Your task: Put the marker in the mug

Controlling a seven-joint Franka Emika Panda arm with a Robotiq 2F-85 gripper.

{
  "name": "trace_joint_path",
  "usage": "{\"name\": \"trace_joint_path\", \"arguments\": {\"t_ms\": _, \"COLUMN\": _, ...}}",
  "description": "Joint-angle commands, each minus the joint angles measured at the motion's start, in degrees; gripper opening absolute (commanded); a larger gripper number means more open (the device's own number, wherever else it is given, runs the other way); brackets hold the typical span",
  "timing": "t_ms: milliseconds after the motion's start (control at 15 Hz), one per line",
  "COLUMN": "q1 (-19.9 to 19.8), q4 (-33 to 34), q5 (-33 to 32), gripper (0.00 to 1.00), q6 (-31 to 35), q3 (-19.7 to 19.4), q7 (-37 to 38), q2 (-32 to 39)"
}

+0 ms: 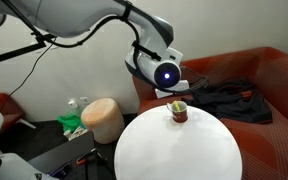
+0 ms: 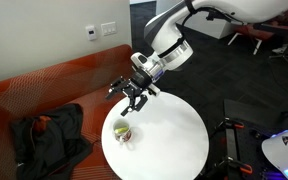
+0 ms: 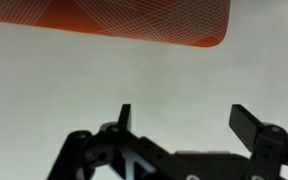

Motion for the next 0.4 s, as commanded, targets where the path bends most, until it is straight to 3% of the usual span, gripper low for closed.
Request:
{"name": "trace_joint_path", "arguments": {"t_ms": 0, "q1": 1.77, "q4": -1.06, "q5": 0.3, "gripper": 1.0, "q6": -0.58, "q3": -1.89, "q7": 0.14, "q2": -1.21}}
{"name": "trace_joint_path", "arguments": {"t_ms": 333, "q1": 1.99, "q4": -2.78, "q5": 0.25, "gripper": 1.0, "q6": -0.53, "q3": -1.98, "q7": 0.14, "q2": -2.64}}
